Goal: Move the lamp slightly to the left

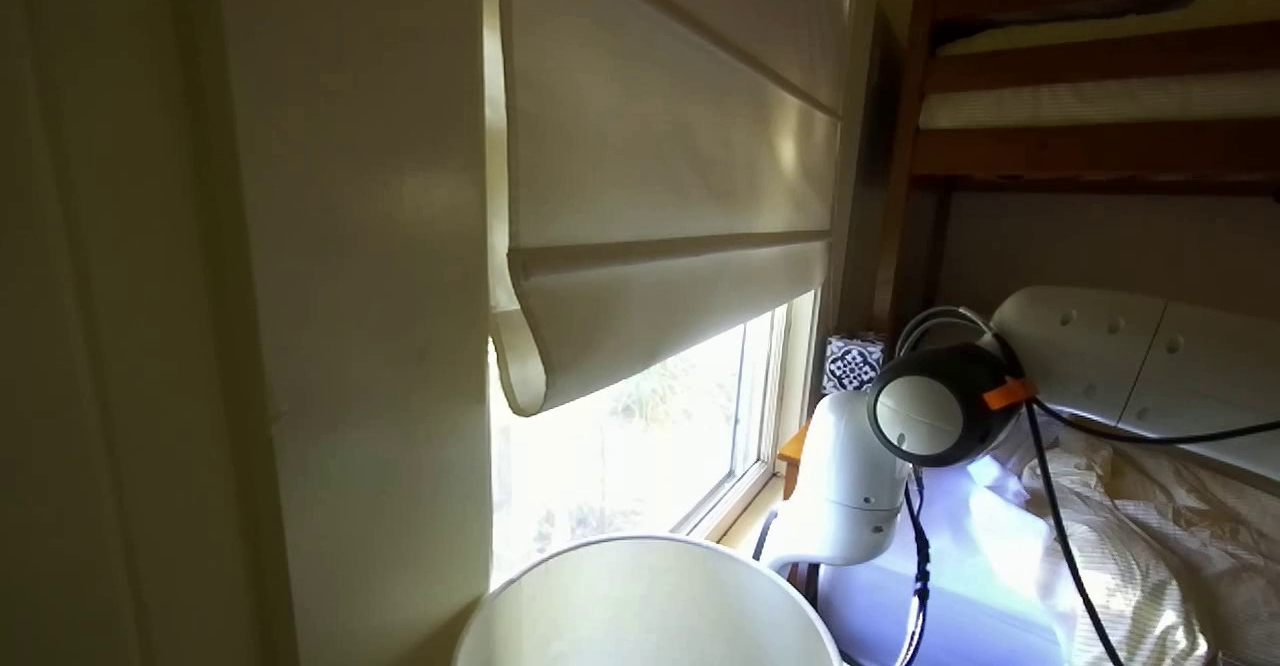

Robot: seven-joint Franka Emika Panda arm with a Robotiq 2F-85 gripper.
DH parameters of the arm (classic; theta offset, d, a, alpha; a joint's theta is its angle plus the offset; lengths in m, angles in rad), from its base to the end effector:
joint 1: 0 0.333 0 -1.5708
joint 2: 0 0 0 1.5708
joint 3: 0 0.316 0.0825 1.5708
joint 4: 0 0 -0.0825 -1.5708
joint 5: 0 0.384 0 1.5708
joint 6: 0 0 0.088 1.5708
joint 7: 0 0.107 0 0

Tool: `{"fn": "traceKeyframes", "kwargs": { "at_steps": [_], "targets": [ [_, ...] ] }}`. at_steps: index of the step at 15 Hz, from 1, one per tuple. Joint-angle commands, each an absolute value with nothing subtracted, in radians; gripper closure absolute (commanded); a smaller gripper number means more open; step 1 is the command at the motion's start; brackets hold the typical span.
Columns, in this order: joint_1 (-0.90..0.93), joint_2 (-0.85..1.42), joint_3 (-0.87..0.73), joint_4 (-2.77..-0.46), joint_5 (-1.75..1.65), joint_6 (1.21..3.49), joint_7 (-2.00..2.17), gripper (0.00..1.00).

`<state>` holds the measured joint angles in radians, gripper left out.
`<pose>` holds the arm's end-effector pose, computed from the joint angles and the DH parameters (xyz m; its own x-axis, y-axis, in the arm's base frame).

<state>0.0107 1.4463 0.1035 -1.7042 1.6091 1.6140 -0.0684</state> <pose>0.4026 0.1653 -0.1733 0.0571 0.0582 -0.9967 -0.9983 0.0177 -0.0561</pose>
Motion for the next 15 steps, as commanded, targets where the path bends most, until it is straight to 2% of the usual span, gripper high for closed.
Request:
{"fn": "traceKeyframes", "kwargs": {
  "at_steps": [1,7,8,15],
  "targets": [
    [0.048,1.478,0.106,-1.637,1.614,1.605,-0.024,0.0],
    [0.087,1.538,0.109,-1.517,1.557,1.553,0.105,0.0],
    [0.088,1.486,0.11,-1.568,1.551,1.546,0.114,0.0],
    [0.095,1.488,0.11,-1.542,1.522,1.478,0.187,0.0]
  ]
}}
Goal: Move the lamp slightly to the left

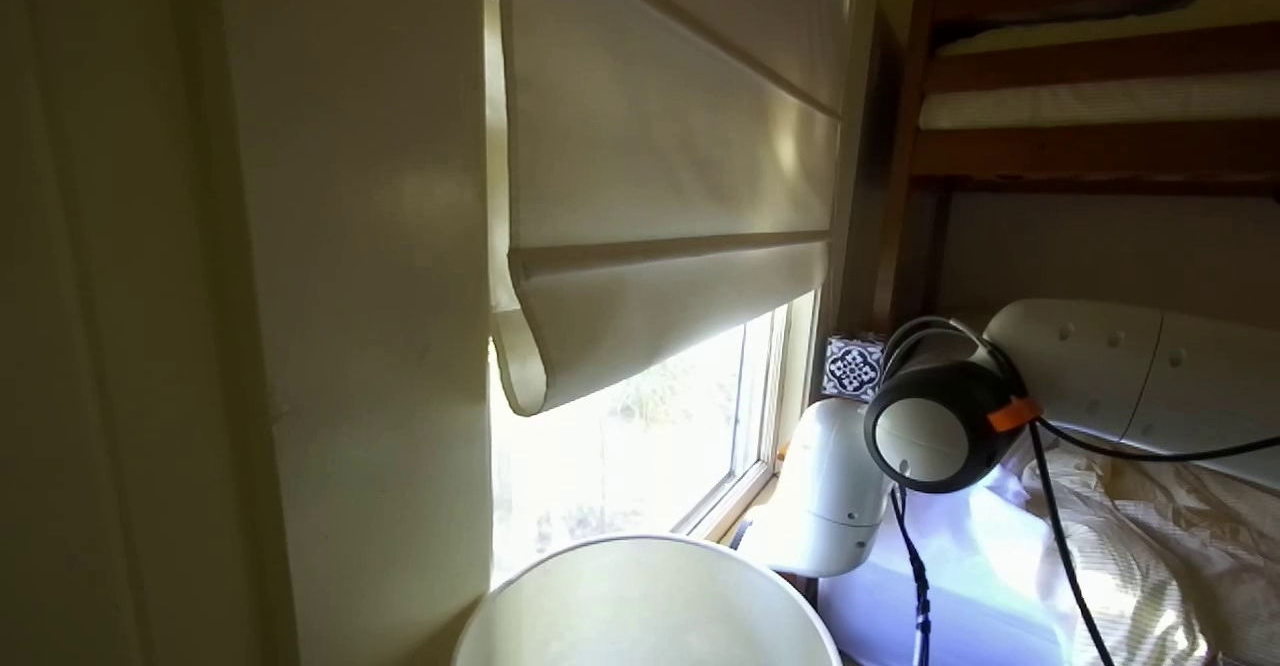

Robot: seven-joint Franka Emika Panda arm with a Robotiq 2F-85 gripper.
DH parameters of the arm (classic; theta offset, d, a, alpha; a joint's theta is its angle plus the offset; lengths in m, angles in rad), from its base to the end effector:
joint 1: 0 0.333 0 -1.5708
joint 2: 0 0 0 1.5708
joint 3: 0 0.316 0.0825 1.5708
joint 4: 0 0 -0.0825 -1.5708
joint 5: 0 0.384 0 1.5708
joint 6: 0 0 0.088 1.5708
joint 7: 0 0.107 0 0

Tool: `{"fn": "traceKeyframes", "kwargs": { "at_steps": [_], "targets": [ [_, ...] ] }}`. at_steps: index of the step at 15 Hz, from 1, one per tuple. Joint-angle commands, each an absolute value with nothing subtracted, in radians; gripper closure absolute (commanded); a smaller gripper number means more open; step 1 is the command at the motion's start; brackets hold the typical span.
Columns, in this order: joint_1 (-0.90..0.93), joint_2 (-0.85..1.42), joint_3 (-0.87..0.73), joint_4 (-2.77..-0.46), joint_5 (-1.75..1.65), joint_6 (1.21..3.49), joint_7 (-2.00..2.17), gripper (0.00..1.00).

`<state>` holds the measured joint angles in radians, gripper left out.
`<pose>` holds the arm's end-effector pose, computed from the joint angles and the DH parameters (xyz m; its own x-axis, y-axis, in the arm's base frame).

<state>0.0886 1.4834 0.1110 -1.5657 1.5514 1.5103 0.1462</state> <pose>0.4266 0.2106 -0.1618 -0.0705 0.1605 -0.9845 -0.9901 -0.1315 0.0495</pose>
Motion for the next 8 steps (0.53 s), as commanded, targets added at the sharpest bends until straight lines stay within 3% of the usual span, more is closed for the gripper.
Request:
{"fn": "traceKeyframes", "kwargs": {
  "at_steps": [1,8],
  "targets": [
    [0.095,1.485,0.11,-1.546,1.524,1.475,0.189,0.0],
    [0.108,1.494,0.095,-1.537,1.481,1.455,0.208,0.0]
  ]
}}
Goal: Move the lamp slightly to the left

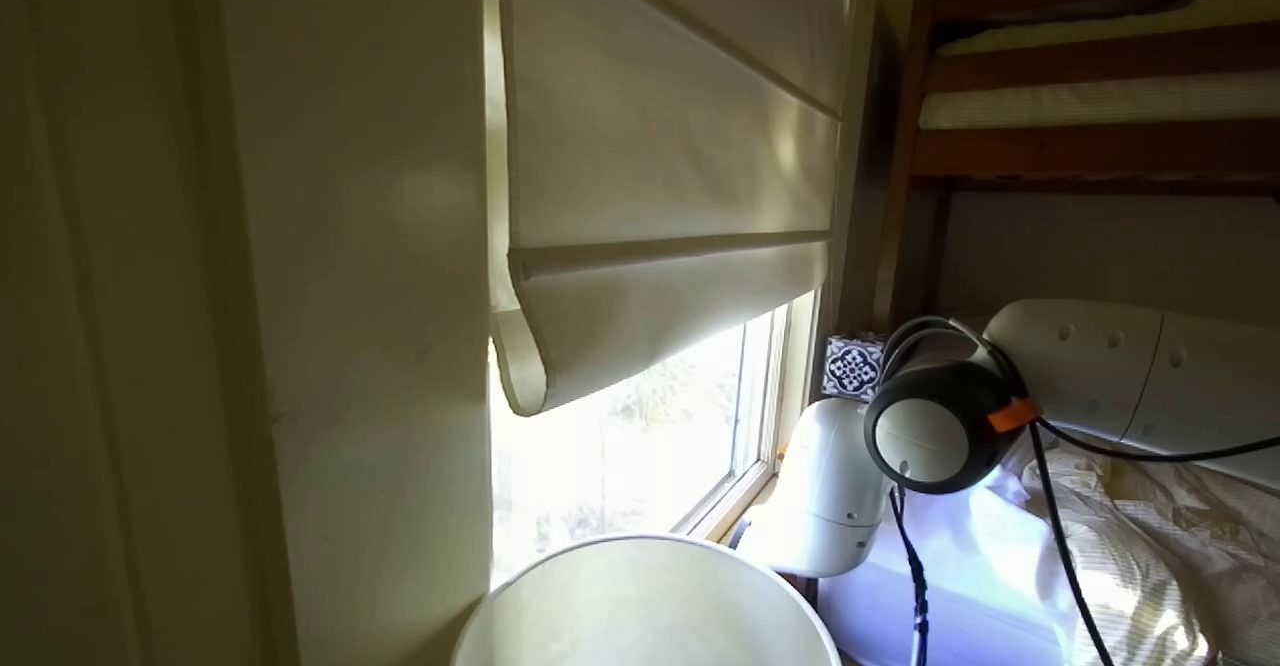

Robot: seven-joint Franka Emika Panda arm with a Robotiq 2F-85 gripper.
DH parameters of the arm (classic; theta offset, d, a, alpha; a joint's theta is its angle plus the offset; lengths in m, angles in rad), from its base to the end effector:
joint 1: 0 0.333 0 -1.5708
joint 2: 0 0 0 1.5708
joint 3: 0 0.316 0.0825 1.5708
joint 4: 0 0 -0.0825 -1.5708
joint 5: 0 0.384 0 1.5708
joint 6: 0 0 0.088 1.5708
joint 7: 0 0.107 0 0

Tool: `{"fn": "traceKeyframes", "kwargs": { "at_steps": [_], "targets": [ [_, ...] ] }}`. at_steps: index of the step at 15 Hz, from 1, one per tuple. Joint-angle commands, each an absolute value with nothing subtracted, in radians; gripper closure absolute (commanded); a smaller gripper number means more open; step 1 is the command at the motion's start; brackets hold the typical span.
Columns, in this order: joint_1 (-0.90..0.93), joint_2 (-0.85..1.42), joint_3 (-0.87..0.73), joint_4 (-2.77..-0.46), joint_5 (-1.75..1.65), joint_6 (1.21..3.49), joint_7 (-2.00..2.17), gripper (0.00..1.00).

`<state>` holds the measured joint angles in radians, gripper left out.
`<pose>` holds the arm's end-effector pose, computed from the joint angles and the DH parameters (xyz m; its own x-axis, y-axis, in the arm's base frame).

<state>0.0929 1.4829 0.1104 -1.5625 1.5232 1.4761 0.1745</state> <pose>0.4236 0.2141 -0.1575 -0.1017 0.1838 -0.9777 -0.9825 -0.1729 0.0697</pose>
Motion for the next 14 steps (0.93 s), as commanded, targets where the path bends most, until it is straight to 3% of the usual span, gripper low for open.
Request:
{"fn": "traceKeyframes", "kwargs": {
  "at_steps": [1,14],
  "targets": [
    [0.108,1.493,0.09,-1.542,1.482,1.471,0.214,0.0],
    [0.039,1.491,0.096,-1.685,1.761,1.588,-0.053,0.0]
  ]
}}
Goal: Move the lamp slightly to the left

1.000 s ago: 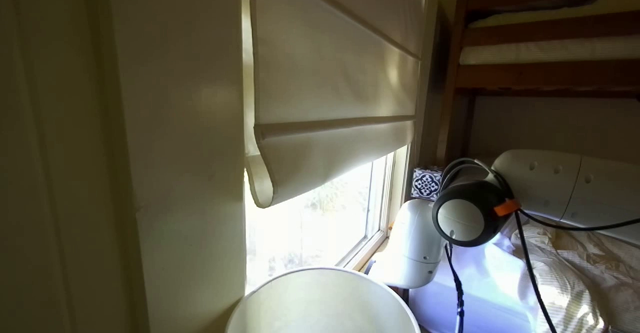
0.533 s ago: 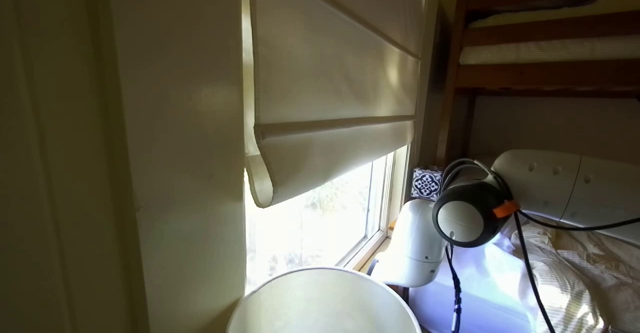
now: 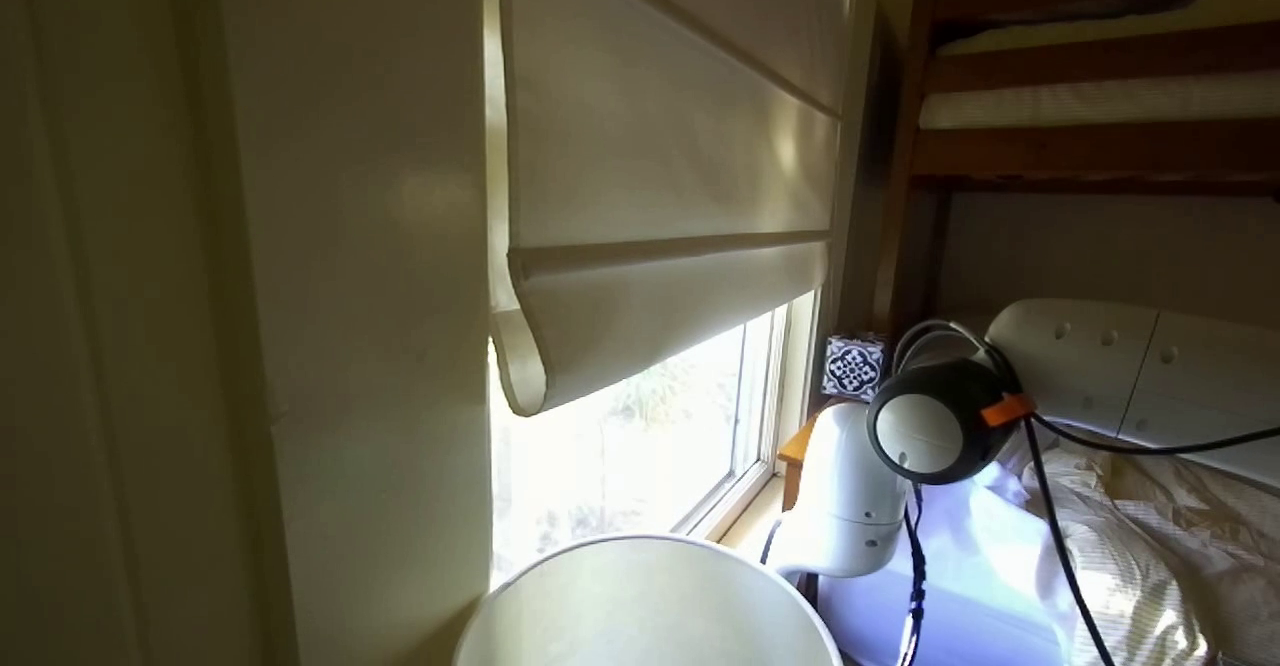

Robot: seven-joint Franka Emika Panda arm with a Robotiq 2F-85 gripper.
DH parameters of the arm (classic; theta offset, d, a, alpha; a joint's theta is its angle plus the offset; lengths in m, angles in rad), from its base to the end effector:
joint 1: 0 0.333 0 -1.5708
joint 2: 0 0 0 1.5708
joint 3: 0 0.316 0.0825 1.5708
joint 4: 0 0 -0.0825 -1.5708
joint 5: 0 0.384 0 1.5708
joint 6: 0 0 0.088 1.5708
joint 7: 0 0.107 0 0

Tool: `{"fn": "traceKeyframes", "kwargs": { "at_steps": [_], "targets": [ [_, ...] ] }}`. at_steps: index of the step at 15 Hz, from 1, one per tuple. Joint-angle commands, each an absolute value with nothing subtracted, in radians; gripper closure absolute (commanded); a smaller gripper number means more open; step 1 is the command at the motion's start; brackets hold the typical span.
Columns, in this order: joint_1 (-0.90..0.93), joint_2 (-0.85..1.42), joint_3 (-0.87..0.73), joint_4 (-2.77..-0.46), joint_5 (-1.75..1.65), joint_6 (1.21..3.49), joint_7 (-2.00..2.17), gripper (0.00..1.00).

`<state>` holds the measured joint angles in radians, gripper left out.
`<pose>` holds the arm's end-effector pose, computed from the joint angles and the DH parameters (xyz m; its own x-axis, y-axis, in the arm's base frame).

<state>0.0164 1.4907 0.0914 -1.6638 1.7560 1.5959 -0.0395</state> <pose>0.4137 0.1609 -0.1882 0.0202 0.0596 -0.9980 -0.9868 0.1614 -0.0104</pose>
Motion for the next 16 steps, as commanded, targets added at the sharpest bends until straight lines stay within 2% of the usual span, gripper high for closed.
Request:
{"fn": "traceKeyframes", "kwargs": {
  "at_steps": [1,10,16],
  "targets": [
    [0.047,1.491,0.093,-1.687,1.747,1.585,-0.037,0.0],
    [0.102,1.491,0.073,-1.676,1.581,1.565,0.143,0.0],
    [0.073,1.482,0.101,-1.708,1.673,1.623,0.085,0.0]
  ]
}}
